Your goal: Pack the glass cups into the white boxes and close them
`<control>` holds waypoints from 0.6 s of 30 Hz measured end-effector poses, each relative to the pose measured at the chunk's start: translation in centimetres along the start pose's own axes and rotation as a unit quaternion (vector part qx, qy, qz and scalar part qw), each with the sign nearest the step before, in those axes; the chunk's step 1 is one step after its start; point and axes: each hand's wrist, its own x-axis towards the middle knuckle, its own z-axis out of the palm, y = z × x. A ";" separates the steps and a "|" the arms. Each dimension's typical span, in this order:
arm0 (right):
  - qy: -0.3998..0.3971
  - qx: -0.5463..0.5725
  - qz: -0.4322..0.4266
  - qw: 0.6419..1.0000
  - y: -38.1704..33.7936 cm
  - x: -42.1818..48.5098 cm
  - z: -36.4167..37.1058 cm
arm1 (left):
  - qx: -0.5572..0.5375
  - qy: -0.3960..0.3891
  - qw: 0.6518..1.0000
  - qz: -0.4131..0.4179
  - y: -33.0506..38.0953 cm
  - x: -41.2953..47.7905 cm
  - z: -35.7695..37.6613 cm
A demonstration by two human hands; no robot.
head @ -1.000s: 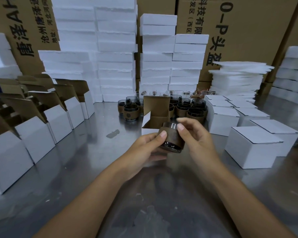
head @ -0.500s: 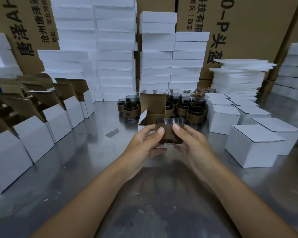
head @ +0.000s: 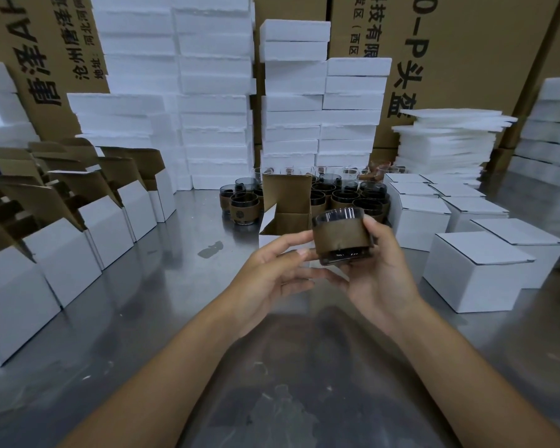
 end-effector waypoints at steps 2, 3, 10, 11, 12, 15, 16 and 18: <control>0.004 -0.020 -0.005 1.000 0.0 0.0 0.0 | -0.001 0.001 1.000 -0.004 -0.1 0.1 0.1; 0.005 -0.035 -0.009 0.999 0.1 0.0 0.0 | -0.006 0.001 1.000 -0.009 -0.1 0.1 0.1; 0.032 -0.149 -0.119 0.981 0.6 -0.1 0.0 | -0.013 -0.026 0.998 -0.060 0.0 0.2 0.2; 0.047 -0.184 -0.151 0.970 0.9 -0.2 0.1 | -0.014 -0.032 0.997 -0.070 -0.1 0.3 0.2; 0.063 -0.226 -0.185 0.954 1.2 -0.3 0.1 | -0.017 -0.038 0.996 -0.080 -0.1 0.3 0.3; 0.084 -0.356 -0.275 0.889 2.1 -0.3 0.2 | -0.035 -0.042 0.994 -0.095 -0.3 0.4 0.3; 0.087 -0.379 -0.295 0.873 2.3 -0.3 0.1 | -0.041 -0.039 0.994 -0.097 -0.3 0.5 0.3; 0.093 -0.401 -0.326 0.851 2.5 -0.3 0.0 | -0.052 -0.038 0.993 -0.104 -0.3 0.4 0.4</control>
